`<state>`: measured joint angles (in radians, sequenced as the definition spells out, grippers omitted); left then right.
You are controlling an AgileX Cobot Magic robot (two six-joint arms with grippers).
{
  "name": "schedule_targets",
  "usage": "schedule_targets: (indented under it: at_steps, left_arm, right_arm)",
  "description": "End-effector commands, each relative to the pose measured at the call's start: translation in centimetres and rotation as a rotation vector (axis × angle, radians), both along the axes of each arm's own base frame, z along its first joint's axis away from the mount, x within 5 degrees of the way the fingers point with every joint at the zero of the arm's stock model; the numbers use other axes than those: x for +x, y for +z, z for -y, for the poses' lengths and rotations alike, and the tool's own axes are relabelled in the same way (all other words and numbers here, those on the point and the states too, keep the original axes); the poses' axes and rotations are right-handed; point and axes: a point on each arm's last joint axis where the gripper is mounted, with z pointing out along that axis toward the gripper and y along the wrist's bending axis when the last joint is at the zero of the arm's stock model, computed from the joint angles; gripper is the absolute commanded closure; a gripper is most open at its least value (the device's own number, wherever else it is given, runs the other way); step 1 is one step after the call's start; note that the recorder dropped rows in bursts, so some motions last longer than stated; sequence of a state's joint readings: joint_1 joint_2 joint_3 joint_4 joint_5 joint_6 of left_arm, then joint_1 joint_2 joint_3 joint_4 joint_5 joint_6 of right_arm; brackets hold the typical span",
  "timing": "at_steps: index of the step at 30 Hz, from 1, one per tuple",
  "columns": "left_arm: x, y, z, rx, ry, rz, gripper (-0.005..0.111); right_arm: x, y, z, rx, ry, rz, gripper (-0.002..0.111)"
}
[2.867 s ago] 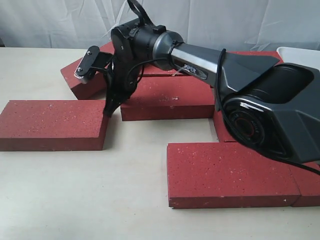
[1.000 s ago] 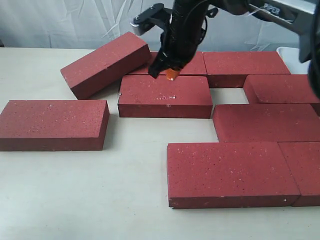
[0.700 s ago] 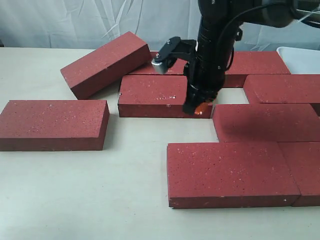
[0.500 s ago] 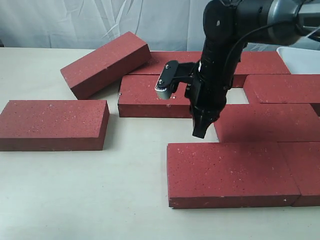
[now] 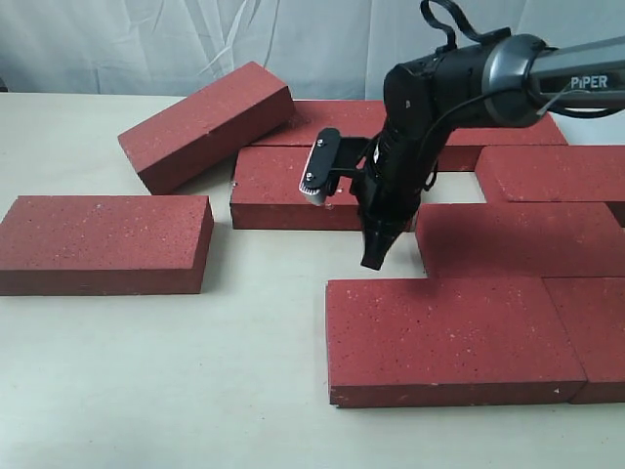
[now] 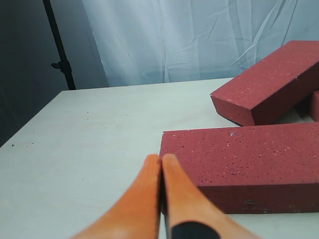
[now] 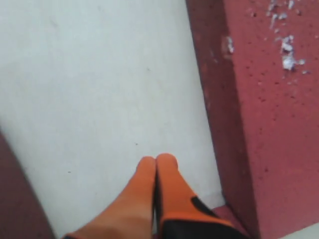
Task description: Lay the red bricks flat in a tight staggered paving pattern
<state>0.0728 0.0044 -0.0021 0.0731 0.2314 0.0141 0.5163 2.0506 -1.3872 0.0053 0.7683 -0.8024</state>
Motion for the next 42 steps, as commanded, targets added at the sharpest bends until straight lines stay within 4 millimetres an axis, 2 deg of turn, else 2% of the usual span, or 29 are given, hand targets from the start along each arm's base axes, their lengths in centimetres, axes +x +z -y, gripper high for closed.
schedule_targets:
  at_steps: [1, 10, 14, 19, 25, 28, 31, 34, 37, 42]
  left_arm:
    - [0.0, 0.0, 0.0, -0.008, 0.004, 0.010, 0.106]
    - [0.0, 0.0, 0.0, -0.008, 0.004, 0.010, 0.106]
    - [0.0, 0.0, 0.0, -0.008, 0.004, 0.010, 0.106]
    - [0.0, 0.0, 0.0, -0.008, 0.004, 0.010, 0.106]
    - [0.0, 0.0, 0.0, -0.008, 0.004, 0.010, 0.106]
    - [0.0, 0.0, 0.0, -0.008, 0.004, 0.010, 0.106]
    - [0.0, 0.0, 0.0, -0.008, 0.004, 0.010, 0.106]
    - [0.0, 0.0, 0.0, -0.008, 0.004, 0.010, 0.106]
    - [0.0, 0.0, 0.0, -0.008, 0.004, 0.010, 0.106]
    - [0.0, 0.0, 0.0, -0.008, 0.004, 0.010, 0.106]
  right_arm:
    - [1.3, -0.8, 0.4, -0.029, -0.020, 0.093, 0.109]
    - [2.8, -0.7, 0.9, -0.074, -0.080, 0.258, 0.109]
    - [2.3, -0.9, 0.8, -0.063, -0.118, 0.198, 0.109]
    - [1.2, -1.2, 0.6, -0.082, -0.065, 0.092, 0.109]
    - [0.9, -1.3, 0.3, -0.051, -0.065, 0.056, 0.109]
    - [0.6, -0.2, -0.1, -0.010, -0.079, 0.065, 0.109]
    - [-0.1, 1.3, -1.2, 0.066, -0.071, 0.066, 0.109]
    - [-0.9, 1.6, -3.2, 0.222, -0.060, 0.015, 0.109]
    - [-0.7, 0.7, -4.9, 0.323, -0.067, 0.044, 0.109]
    - [0.6, -0.6, -6.0, 0.332, -0.071, 0.070, 0.109]
